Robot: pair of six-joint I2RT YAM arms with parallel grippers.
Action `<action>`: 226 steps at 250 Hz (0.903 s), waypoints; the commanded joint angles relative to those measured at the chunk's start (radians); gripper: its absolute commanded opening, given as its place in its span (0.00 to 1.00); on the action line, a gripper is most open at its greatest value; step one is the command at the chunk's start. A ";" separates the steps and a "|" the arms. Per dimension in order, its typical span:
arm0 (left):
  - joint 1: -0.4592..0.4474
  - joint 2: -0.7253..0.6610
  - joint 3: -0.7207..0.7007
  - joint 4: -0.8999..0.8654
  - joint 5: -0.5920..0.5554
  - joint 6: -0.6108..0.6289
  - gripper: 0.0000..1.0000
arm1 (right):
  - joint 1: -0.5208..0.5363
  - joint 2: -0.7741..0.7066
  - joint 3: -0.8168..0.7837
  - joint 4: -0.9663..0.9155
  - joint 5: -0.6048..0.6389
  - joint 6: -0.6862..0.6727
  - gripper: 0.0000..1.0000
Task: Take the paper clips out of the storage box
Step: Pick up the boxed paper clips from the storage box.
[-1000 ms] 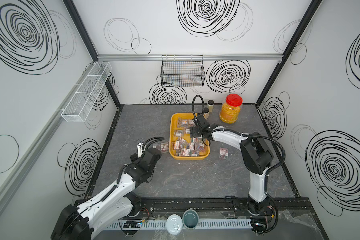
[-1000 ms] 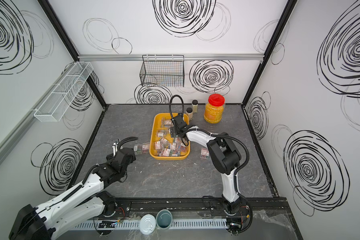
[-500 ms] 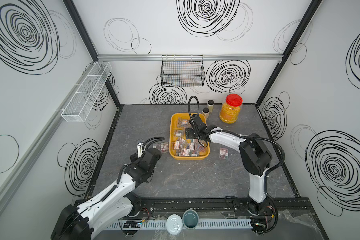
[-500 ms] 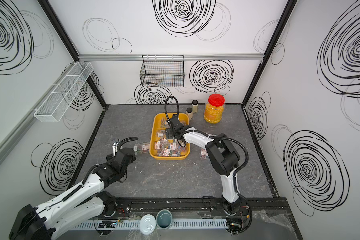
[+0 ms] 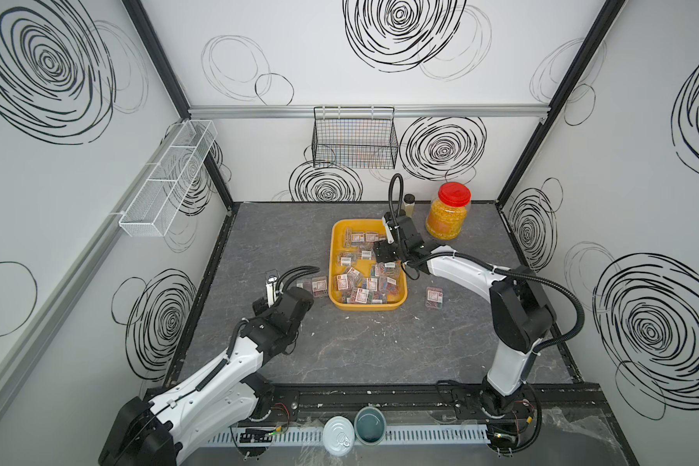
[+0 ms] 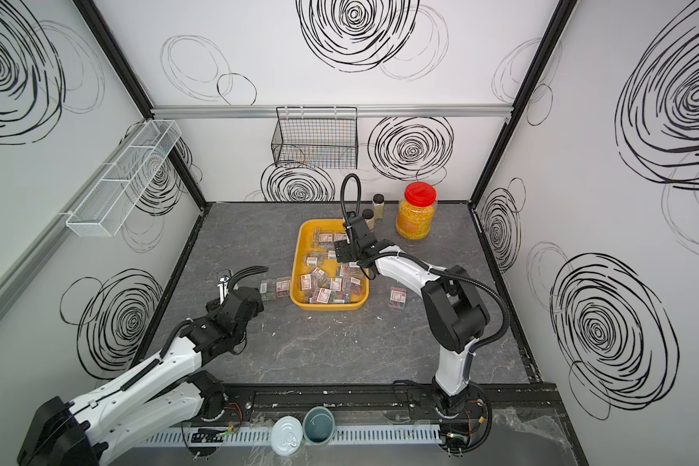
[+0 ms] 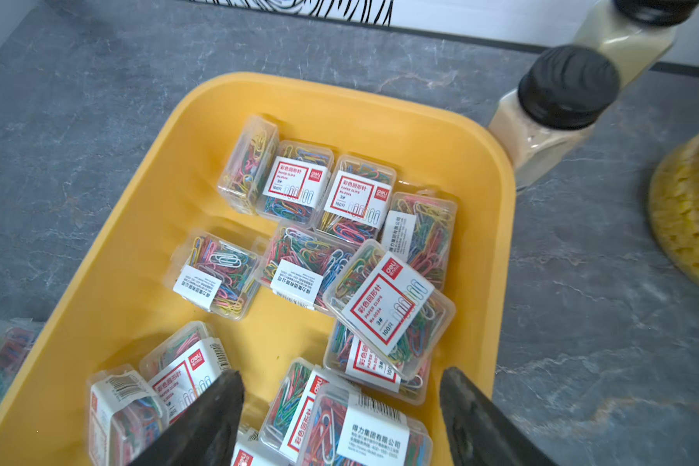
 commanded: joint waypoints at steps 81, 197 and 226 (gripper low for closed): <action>-0.002 0.014 0.022 -0.006 -0.033 -0.020 0.93 | -0.039 0.127 0.079 -0.132 -0.061 -0.191 0.79; -0.002 0.011 0.022 -0.006 -0.037 -0.022 0.93 | -0.025 0.238 0.244 -0.251 0.059 -0.220 0.80; -0.003 0.015 0.022 -0.005 -0.037 -0.021 0.93 | -0.009 0.245 0.264 -0.253 0.097 -0.237 0.86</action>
